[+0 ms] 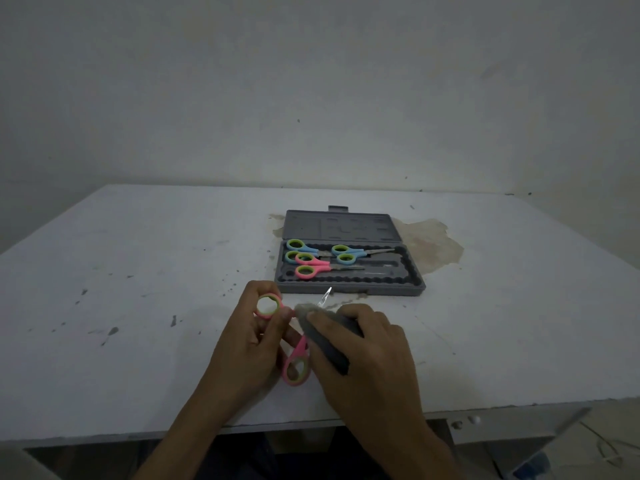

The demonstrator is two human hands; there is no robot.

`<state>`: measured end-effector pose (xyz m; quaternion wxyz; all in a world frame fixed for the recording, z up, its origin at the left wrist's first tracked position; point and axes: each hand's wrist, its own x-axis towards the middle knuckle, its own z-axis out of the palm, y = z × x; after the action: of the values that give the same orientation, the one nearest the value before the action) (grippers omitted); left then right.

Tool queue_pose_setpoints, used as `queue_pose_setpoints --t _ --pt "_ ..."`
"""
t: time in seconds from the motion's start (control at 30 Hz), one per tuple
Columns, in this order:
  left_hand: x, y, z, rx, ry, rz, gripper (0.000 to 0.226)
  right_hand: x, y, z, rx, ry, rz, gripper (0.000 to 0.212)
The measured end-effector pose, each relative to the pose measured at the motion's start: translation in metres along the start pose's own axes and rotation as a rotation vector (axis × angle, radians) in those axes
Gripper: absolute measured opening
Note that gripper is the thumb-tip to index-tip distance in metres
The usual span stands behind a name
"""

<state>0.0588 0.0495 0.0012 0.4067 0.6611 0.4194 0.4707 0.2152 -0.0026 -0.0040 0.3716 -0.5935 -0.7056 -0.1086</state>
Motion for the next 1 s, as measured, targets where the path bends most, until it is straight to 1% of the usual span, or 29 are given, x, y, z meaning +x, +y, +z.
queue_pose_setpoints --t 0.07,0.13,0.2,0.27,0.37,0.43,0.5,0.53,0.57,0.6,0.67,0.7,0.73,0.8,0.83,0.9,0.97,1.0 --pt "0.001 -0.002 -0.003 -0.008 0.022 0.001 0.010 -0.004 -0.001 0.006 -0.011 -0.018 0.045 0.040" --pt "0.002 -0.003 -0.004 -0.004 0.035 -0.009 0.013 -0.008 0.006 0.006 -0.009 0.020 0.156 0.044" --pt "0.002 -0.002 -0.003 0.002 0.029 -0.016 0.010 -0.010 0.014 0.004 0.000 0.080 0.251 0.043" --pt "0.003 -0.002 -0.001 -0.001 0.027 -0.021 0.009 -0.009 0.011 0.004 0.019 0.105 0.239 0.042" --pt "0.002 -0.003 -0.002 -0.046 0.029 -0.041 0.006 -0.010 -0.008 0.011 0.030 0.032 0.141 0.044" --pt "0.002 -0.003 -0.003 -0.050 0.015 -0.065 0.006 -0.007 -0.006 0.013 0.013 0.041 0.193 0.041" --pt "0.002 -0.003 -0.003 -0.027 0.000 -0.089 0.008 -0.002 0.006 0.013 -0.001 0.111 0.297 0.039" --pt "0.002 -0.002 -0.003 -0.006 -0.004 -0.099 0.008 -0.001 0.012 0.012 -0.007 0.143 0.320 0.039" --pt "0.002 -0.002 -0.002 0.007 -0.005 -0.108 0.007 -0.001 0.014 0.011 -0.003 0.148 0.299 0.041" --pt "0.003 -0.002 -0.002 0.007 -0.003 -0.119 0.007 -0.002 0.012 0.010 0.011 0.124 0.235 0.043" --pt "0.002 -0.002 -0.002 -0.001 -0.005 -0.144 0.006 -0.007 0.003 0.010 0.034 0.032 0.103 0.044" --pt "0.001 0.000 -0.002 0.001 -0.008 -0.150 0.005 -0.007 0.003 0.010 0.035 0.011 0.095 0.043" --pt "0.001 0.000 -0.002 0.000 -0.014 -0.153 0.006 -0.005 0.006 0.009 0.038 0.021 0.136 0.041" --pt "0.001 0.000 -0.003 -0.025 -0.021 -0.160 0.006 0.002 0.015 0.006 0.024 0.099 0.260 0.036" --pt "0.002 0.000 -0.003 -0.035 -0.022 -0.161 0.006 0.006 0.020 0.004 0.004 0.128 0.281 0.037" --pt "0.003 0.001 -0.004 -0.053 -0.025 -0.157 0.007 0.009 0.022 -0.002 -0.003 0.130 0.201 0.039" --pt "0.002 0.004 -0.004 -0.077 -0.036 -0.154 0.009 0.008 0.014 -0.007 0.009 0.066 0.075 0.041" --pt "0.002 0.004 -0.005 -0.082 -0.041 -0.154 0.009 0.007 0.011 -0.006 0.006 0.016 0.043 0.041"
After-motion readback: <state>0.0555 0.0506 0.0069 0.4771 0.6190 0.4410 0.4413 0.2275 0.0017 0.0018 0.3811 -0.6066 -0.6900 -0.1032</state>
